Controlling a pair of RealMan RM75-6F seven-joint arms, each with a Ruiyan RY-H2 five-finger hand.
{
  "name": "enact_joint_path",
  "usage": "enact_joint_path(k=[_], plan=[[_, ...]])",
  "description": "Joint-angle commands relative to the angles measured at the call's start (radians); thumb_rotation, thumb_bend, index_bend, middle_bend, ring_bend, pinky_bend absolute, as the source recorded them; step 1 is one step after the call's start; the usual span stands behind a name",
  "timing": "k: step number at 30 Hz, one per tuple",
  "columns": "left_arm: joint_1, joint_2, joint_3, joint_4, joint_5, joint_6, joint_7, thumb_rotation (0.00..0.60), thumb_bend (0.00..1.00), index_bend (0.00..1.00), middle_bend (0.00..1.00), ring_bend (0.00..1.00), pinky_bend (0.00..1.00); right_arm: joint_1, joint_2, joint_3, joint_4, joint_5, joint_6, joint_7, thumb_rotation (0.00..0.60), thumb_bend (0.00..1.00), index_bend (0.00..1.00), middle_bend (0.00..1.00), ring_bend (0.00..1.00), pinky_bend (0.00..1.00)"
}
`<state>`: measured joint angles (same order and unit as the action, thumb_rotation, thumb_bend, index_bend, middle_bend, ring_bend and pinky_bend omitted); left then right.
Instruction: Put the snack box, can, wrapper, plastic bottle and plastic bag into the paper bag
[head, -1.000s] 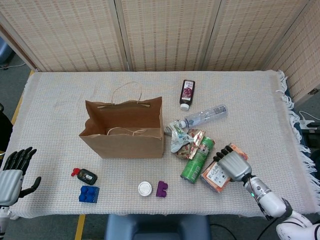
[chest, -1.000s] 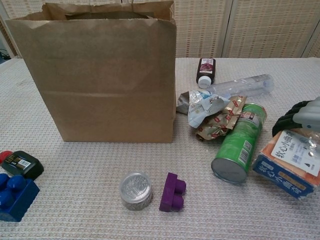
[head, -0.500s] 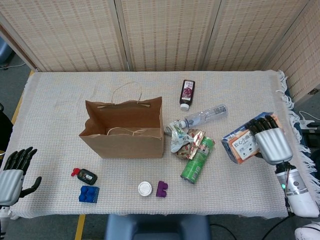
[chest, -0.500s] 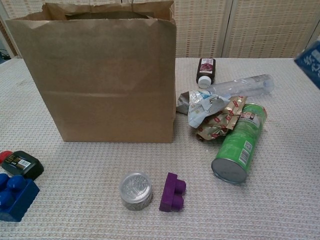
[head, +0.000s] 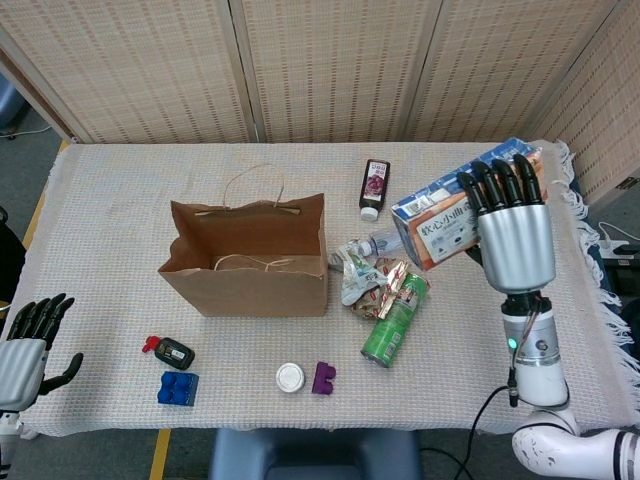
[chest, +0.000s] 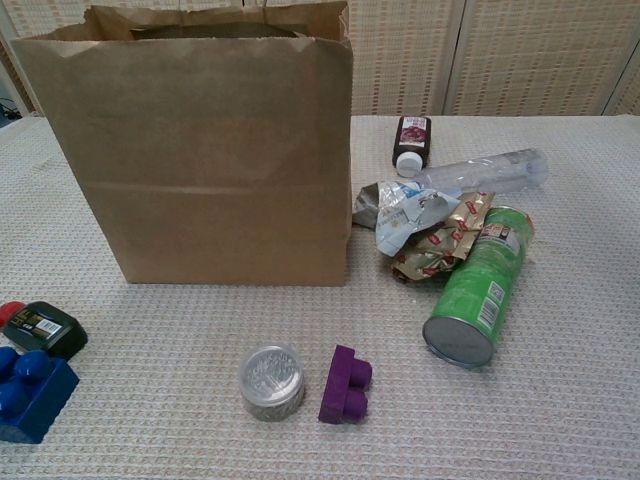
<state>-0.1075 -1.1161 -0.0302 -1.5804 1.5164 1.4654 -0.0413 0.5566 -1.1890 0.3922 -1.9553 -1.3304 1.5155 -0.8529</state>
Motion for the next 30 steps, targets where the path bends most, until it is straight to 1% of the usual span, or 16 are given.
enact_joint_path(k=[1, 2, 6, 10, 11, 14, 18, 22, 26, 28, 30], plan=[[0.0, 0.0, 0.0, 0.001, 0.0, 0.0, -0.001, 0.6, 0.37, 0.05, 0.0, 0.0, 0.0, 0.135, -0.082, 0.06, -0.034, -0.036, -0.025, -0.211, 0.6, 0.2, 0.64, 0.61, 0.62, 0.7], [0.0, 0.0, 0.0, 0.002, 0.0, 0.0, -0.002, 0.6, 0.37, 0.05, 0.0, 0.0, 0.0, 0.171, -0.096, 0.072, -0.03, -0.047, -0.038, -0.276, 0.6, 0.2, 0.64, 0.61, 0.62, 0.7], [0.0, 0.002, 0.002, 0.003, 0.003, 0.0, -0.011, 0.6, 0.37, 0.05, 0.0, 0.0, 0.0, 0.277, -0.131, 0.105, -0.025, -0.055, -0.092, -0.463, 0.6, 0.2, 0.63, 0.61, 0.62, 0.7], [0.0, 0.004, 0.004, 0.006, 0.007, 0.0, -0.02, 0.6, 0.37, 0.05, 0.0, 0.0, 0.0, 0.379, -0.164, 0.115, -0.018, -0.038, -0.16, -0.665, 0.6, 0.2, 0.62, 0.61, 0.62, 0.7], [0.0, 0.005, 0.004, 0.006, 0.008, 0.0, -0.021, 0.6, 0.37, 0.05, 0.0, 0.0, 0.0, 0.391, -0.169, 0.113, -0.018, -0.031, -0.169, -0.69, 0.6, 0.2, 0.62, 0.61, 0.62, 0.7], [0.0, 0.004, 0.005, 0.009, 0.008, 0.0, -0.023, 0.6, 0.37, 0.05, 0.0, 0.0, 0.0, 0.442, -0.203, 0.101, -0.021, 0.015, -0.199, -0.806, 0.6, 0.2, 0.61, 0.61, 0.62, 0.7], [-0.001, 0.004, 0.005, 0.011, 0.008, -0.001, -0.022, 0.6, 0.37, 0.06, 0.0, 0.0, 0.0, 0.503, -0.232, 0.055, 0.012, 0.054, -0.247, -0.95, 0.6, 0.2, 0.61, 0.61, 0.61, 0.7], [0.002, 0.005, 0.007, 0.013, 0.01, 0.002, -0.027, 0.6, 0.37, 0.06, 0.0, 0.0, 0.0, 0.531, -0.252, 0.005, 0.052, 0.091, -0.268, -1.031, 0.6, 0.2, 0.61, 0.61, 0.61, 0.7], [0.004, 0.004, 0.008, 0.015, 0.009, 0.005, -0.029, 0.6, 0.37, 0.06, 0.0, 0.0, 0.0, 0.549, -0.249, -0.033, 0.086, 0.163, -0.284, -1.123, 0.6, 0.2, 0.6, 0.61, 0.61, 0.7], [0.006, 0.004, 0.008, 0.014, 0.008, 0.007, -0.03, 0.6, 0.37, 0.06, 0.0, 0.0, 0.0, 0.559, -0.243, -0.047, 0.1, 0.186, -0.293, -1.149, 0.6, 0.2, 0.6, 0.61, 0.61, 0.7], [0.006, 0.004, 0.008, 0.014, 0.008, 0.007, -0.031, 0.6, 0.37, 0.06, 0.0, 0.0, 0.0, 0.562, -0.243, -0.05, 0.102, 0.19, -0.292, -1.151, 0.6, 0.2, 0.6, 0.61, 0.61, 0.7]])
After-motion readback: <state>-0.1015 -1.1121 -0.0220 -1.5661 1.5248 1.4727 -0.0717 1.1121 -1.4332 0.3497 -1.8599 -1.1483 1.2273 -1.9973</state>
